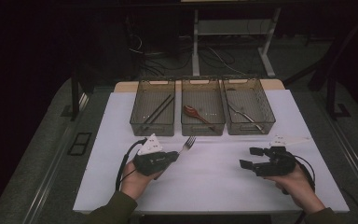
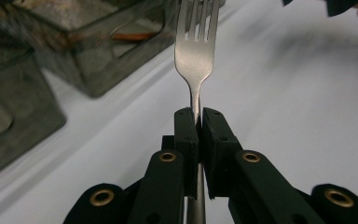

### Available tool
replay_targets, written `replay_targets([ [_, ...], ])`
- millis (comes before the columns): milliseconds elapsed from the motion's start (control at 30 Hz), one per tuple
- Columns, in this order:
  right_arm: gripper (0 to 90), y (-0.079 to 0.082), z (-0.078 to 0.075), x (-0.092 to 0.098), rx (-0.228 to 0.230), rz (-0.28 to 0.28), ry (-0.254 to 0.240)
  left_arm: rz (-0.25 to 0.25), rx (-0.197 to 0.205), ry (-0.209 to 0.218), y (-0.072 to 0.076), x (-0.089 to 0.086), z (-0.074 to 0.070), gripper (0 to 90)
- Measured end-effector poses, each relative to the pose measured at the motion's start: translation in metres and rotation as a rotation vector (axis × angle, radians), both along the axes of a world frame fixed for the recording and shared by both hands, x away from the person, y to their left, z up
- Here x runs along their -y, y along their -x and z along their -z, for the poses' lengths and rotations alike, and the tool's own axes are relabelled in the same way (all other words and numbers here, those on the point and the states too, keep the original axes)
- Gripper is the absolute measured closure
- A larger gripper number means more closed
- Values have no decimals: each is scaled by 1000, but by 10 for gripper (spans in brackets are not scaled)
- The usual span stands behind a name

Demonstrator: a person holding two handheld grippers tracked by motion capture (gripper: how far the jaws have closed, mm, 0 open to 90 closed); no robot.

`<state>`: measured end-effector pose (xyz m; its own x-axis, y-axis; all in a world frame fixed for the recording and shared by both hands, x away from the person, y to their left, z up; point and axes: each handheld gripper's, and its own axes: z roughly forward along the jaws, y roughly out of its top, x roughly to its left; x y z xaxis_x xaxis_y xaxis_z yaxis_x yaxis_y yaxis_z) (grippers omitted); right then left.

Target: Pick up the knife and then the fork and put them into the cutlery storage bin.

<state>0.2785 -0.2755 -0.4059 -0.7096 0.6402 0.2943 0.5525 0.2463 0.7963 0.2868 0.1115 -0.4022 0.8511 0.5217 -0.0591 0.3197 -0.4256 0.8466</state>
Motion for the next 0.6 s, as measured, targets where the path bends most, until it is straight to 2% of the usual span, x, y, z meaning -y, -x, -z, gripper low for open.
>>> replay_targets([
  [233, 447, -13, -18, -37, 1, -96, -82, 37, 29, 21, -2, 33, -8, 843],
  [367, 521, -21, -27, -55, 6, -119, -111, 46, 44, 25, -4, 49, -10, 844],
  [500, 609, -30, -30, -65, 16, -107, -139, 48, 55, 26, -6, 62, -10, 844],
  [600, 742, -36, -30, -67, 18, -83, -157, 35, 68, 30, -8, 66, -11, 843],
])
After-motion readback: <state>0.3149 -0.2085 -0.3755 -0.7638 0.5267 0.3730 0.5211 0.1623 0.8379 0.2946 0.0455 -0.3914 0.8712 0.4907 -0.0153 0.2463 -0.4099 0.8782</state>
